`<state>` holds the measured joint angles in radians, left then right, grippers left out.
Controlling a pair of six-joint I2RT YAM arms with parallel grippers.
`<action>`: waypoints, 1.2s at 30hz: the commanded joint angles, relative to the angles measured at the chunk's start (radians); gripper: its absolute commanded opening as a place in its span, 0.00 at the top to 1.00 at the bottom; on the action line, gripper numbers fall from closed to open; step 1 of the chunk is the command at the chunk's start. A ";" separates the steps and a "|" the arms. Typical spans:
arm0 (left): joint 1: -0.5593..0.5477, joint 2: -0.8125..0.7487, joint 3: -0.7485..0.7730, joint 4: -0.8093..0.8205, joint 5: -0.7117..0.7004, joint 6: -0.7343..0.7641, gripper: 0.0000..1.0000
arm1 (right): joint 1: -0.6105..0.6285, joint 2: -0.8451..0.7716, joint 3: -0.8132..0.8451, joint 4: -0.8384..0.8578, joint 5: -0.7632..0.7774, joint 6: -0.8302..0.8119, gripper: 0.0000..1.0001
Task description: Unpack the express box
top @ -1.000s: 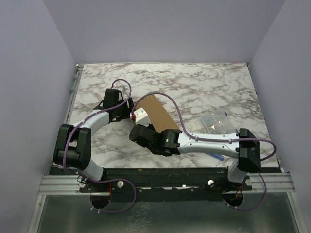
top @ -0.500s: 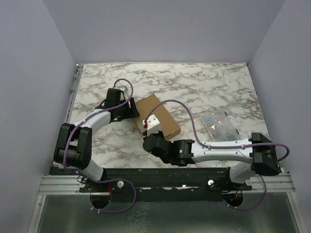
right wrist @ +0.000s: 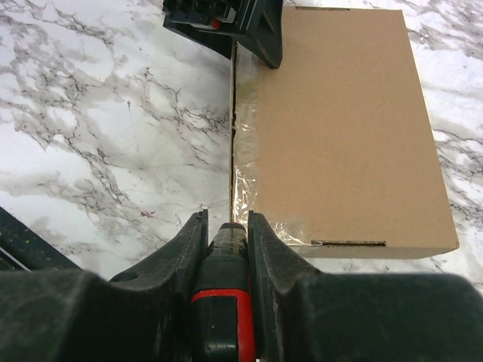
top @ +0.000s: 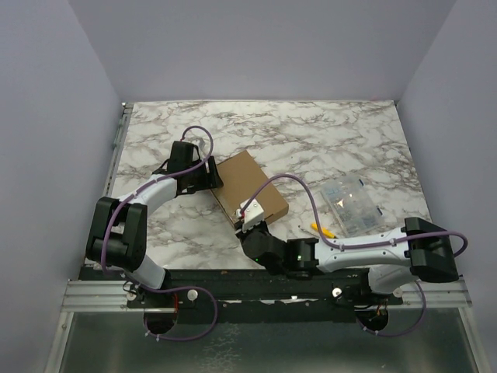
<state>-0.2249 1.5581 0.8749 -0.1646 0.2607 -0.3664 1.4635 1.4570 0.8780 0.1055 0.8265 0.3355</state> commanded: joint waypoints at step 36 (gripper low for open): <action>0.036 -0.603 -0.346 -0.035 0.206 -0.388 0.21 | -0.853 0.339 0.693 -1.202 -0.544 -0.146 0.91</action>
<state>-0.1902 0.9573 0.5858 -0.3138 0.3405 -0.6525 0.6304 1.7351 1.5612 -1.0817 0.4458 0.2886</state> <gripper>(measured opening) 0.792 0.271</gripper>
